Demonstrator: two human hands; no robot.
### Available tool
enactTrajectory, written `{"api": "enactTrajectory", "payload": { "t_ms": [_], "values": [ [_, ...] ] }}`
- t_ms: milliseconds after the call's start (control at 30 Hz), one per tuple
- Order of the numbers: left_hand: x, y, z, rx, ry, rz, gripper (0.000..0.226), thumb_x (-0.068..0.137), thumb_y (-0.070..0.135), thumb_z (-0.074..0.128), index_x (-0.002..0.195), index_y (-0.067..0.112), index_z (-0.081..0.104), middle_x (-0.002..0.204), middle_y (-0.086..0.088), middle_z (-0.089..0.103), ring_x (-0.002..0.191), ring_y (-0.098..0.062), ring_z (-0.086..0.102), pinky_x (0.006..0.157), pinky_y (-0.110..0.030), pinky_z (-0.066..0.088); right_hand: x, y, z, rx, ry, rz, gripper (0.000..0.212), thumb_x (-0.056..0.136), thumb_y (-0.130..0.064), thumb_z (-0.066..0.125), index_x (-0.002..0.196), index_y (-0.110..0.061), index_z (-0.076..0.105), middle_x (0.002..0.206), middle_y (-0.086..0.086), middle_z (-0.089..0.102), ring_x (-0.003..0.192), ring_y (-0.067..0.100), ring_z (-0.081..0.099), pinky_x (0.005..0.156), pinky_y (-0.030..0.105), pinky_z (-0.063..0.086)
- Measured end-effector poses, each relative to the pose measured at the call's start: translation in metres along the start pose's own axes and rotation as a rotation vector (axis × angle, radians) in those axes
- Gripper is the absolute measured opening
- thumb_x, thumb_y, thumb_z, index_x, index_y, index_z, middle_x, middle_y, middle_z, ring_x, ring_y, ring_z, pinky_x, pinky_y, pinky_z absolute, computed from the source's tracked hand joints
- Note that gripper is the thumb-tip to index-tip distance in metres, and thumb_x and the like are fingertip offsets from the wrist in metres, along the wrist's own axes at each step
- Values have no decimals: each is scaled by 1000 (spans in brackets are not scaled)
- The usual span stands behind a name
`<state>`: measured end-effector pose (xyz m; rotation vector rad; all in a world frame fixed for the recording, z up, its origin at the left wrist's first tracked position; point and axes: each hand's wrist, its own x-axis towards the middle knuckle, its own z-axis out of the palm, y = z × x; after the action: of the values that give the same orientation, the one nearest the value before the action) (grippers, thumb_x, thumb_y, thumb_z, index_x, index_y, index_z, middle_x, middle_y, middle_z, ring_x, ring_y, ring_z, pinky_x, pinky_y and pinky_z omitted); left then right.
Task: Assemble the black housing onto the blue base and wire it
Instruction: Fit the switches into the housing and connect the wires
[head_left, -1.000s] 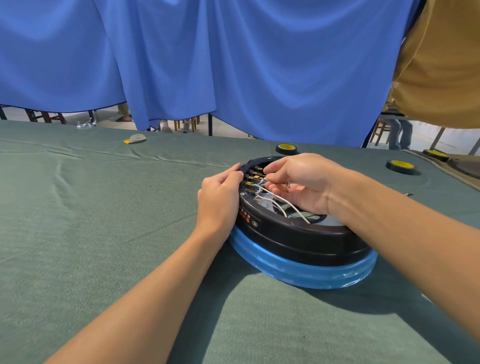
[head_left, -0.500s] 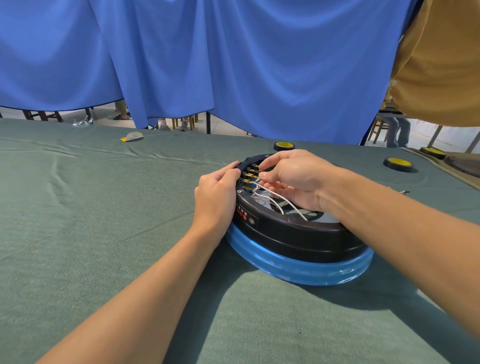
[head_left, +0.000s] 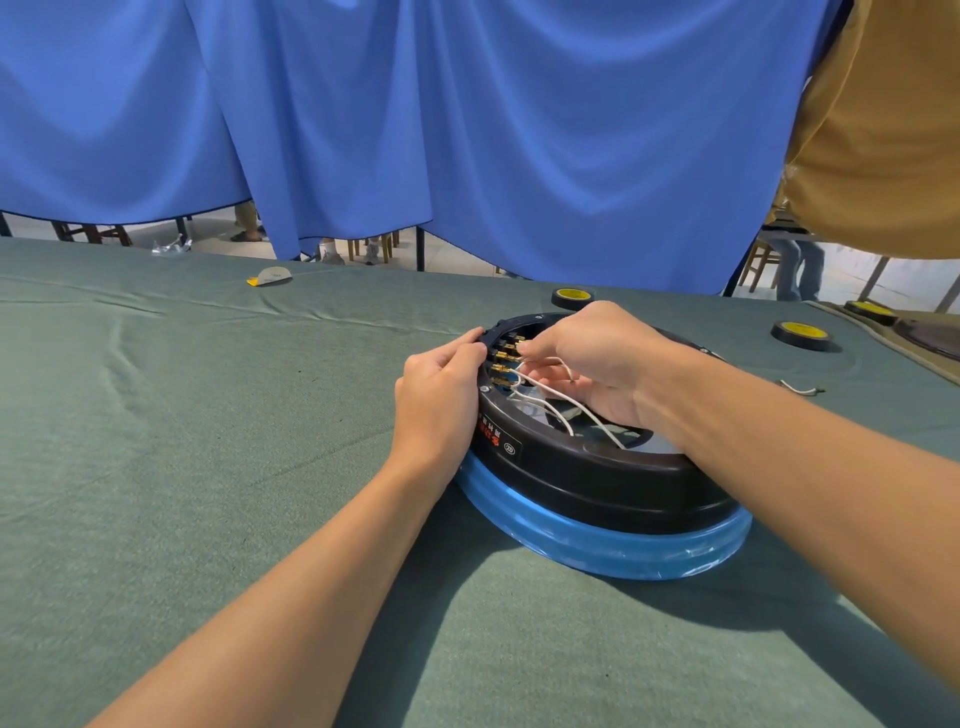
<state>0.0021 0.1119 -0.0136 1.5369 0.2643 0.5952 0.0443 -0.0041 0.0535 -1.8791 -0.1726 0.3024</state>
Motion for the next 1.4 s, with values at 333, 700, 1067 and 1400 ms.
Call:
{"api": "enactTrajectory", "payload": {
  "t_ms": [333, 700, 1067, 1400],
  "values": [
    [0, -1, 1, -9, 1, 9, 33, 92, 25, 53, 121, 22, 69, 77, 0, 76, 86, -28, 71, 85, -47, 55, 6, 1, 5, -276, 166, -128, 14, 87, -3, 59, 96, 1, 68, 94, 18, 68, 91, 30, 67, 83, 45, 59],
    [0, -1, 1, -7, -6, 6, 45, 80, 37, 51, 117, 23, 72, 79, -6, 76, 88, -32, 70, 86, -50, 55, 7, 0, 7, -455, 216, -254, 16, 85, -5, 58, 92, 4, 69, 90, 20, 68, 93, 34, 65, 85, 49, 55],
    [0, -1, 1, -1, 3, 16, 43, 84, 33, 51, 121, 23, 69, 73, 13, 75, 85, -23, 71, 87, -46, 56, 7, 4, 4, -375, 257, -224, 18, 81, 3, 58, 76, -1, 75, 77, 17, 71, 83, 30, 68, 76, 48, 59],
    [-2, 4, 3, -8, 14, 10, 48, 74, 38, 50, 116, 26, 71, 74, 12, 75, 85, -18, 70, 90, -47, 54, 5, 3, 5, -367, 235, -226, 15, 81, 1, 58, 78, 1, 73, 81, 18, 70, 85, 33, 68, 78, 49, 59]
  ]
}}
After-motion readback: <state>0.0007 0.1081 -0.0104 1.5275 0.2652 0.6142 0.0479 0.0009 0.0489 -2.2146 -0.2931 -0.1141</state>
